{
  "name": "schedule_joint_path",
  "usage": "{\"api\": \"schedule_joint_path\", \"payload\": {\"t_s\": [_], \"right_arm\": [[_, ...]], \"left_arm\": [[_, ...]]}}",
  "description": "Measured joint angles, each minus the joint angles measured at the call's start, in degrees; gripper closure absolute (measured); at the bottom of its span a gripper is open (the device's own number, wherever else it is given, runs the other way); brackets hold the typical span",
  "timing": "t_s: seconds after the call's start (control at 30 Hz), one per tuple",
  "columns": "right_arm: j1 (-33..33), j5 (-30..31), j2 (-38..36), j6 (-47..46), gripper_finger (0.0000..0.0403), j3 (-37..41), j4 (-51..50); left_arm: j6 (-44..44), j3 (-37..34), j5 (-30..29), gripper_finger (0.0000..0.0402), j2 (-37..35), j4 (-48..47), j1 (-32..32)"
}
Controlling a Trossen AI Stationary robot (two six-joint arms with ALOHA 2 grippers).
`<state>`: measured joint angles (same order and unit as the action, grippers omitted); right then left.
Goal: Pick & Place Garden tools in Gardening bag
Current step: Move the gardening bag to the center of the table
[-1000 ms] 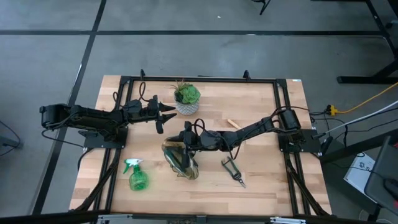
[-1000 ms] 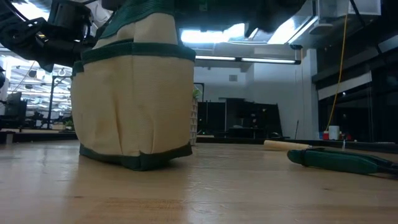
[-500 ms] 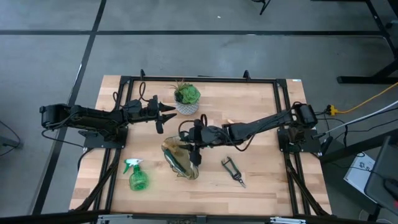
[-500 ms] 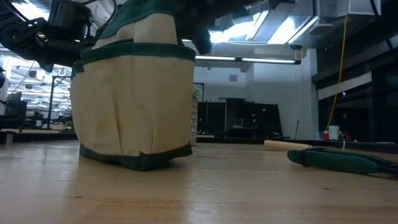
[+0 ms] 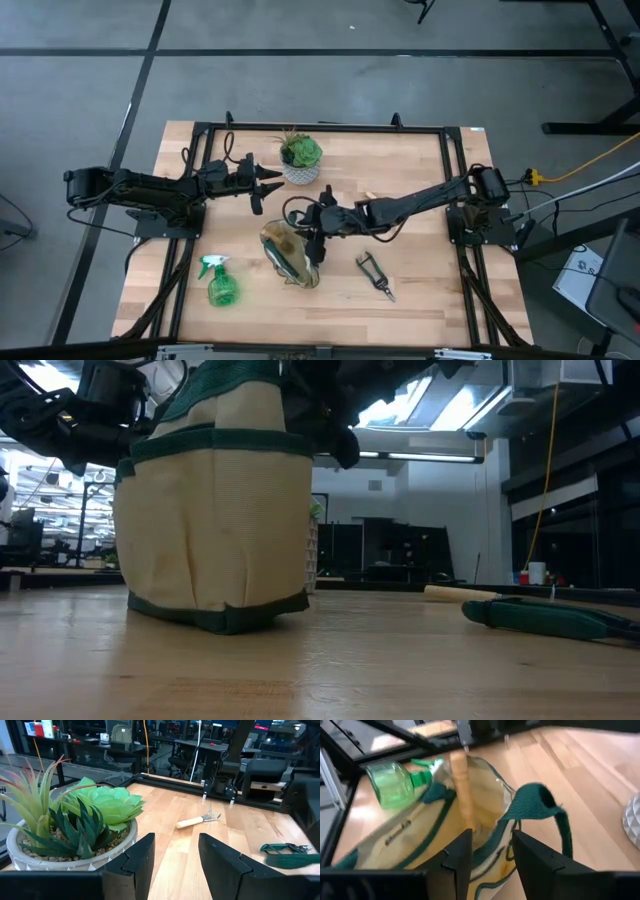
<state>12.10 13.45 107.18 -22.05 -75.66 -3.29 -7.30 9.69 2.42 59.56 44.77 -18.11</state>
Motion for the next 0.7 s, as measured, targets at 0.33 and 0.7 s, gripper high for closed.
{"api": "schedule_joint_path", "payload": {"t_s": [0.33,0.7], "right_arm": [[0.00,-1.64,0.00,-2.63,0.0263,0.00,-3.99],[-0.07,4.19,0.00,-1.87,0.0345,0.00,-5.73]], "left_arm": [[0.00,-0.01,0.00,0.0253,-0.01,0.00,0.01],[0.01,-0.02,0.00,0.0253,-0.01,0.00,0.02]]}}
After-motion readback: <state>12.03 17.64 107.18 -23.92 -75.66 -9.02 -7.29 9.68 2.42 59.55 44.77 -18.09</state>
